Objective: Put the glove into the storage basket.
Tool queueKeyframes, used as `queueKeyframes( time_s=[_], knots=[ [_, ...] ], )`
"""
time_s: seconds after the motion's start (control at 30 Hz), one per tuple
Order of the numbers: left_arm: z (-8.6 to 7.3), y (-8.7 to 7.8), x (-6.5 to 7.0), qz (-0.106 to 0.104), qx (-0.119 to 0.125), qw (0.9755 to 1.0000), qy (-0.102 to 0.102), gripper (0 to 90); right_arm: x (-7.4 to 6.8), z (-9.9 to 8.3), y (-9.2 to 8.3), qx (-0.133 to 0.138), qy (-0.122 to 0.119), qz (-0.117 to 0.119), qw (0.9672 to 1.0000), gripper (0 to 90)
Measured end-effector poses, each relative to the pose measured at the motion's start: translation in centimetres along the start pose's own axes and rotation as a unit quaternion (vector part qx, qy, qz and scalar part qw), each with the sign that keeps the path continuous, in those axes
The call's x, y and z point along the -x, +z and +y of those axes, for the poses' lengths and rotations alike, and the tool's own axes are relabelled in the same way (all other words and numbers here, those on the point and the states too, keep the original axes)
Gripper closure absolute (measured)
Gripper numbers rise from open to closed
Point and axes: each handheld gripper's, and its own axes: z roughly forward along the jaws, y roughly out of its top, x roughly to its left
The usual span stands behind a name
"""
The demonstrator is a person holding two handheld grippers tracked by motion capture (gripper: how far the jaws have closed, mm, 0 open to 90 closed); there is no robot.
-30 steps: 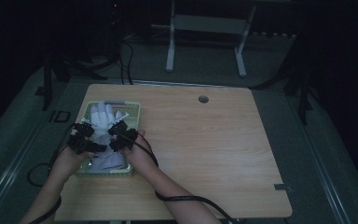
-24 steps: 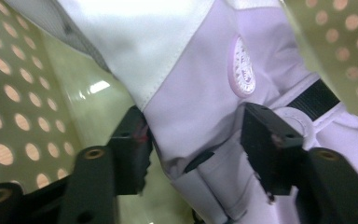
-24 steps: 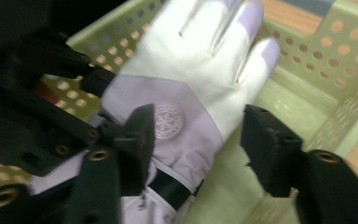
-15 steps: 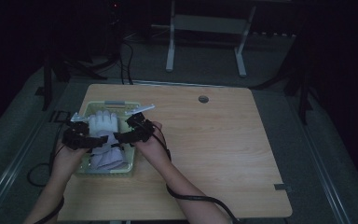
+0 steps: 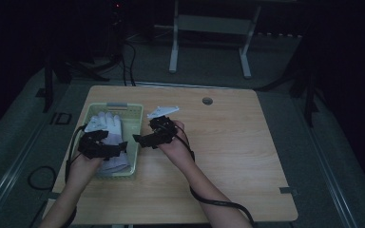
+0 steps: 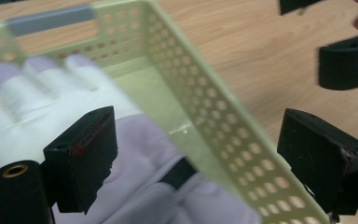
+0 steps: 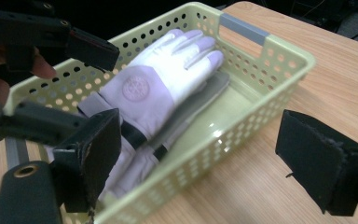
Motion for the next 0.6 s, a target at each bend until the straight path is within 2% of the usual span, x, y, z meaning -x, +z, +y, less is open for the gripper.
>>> queueKeyframes(
  time_s=[0.03,0.07,0.1,0.13,0.17,0.3,0.4,0.57,0.6],
  knots=[
    [0.1,0.0,0.4,-0.003,0.003,1.0,0.004,12.5,0.0,0.0,0.0,0.0,0.0,0.0,1.0,14.2],
    [0.5,0.0,1.5,-0.009,0.009,0.9998,0.015,12.5,0.2,-0.3,-0.7,0.006,-0.006,0.001,1.0,14.2],
    [0.5,0.0,1.5,-0.009,0.009,0.9998,0.015,12.5,0.2,-0.3,-0.7,0.006,-0.006,0.001,1.0,14.2],
    [0.8,0.1,2.5,-0.013,0.006,0.9995,0.028,12.5,0.5,-0.7,-1.2,0.006,-0.012,-0.003,0.9999,14.2],
    [0.8,0.1,2.5,-0.013,0.006,0.9995,0.028,12.5,0.5,-0.7,-1.2,0.006,-0.012,-0.003,0.9999,14.2],
    [1.2,0.7,4.2,-0.023,0.006,0.9988,0.044,12.5,1.3,-1.5,-2.1,0.01,-0.007,0.002,0.9999,14.5],
    [1.3,1.1,5.4,-0.019,0.003,0.998,0.061,12.5,2.0,-2.2,-2.6,0.008,-0.002,0.001,1.0,14.5],
    [1.2,1.7,6.7,-0.035,0.002,0.9972,0.066,12.5,3.2,-3.3,-3.9,0.006,-0.003,-0.003,1.0,14.5],
    [1.2,1.9,7.3,-0.044,0.003,0.9965,0.071,12.5,3.7,-3.8,-4.5,0.004,-0.005,-0.004,1.0,14.5]
  ],
)
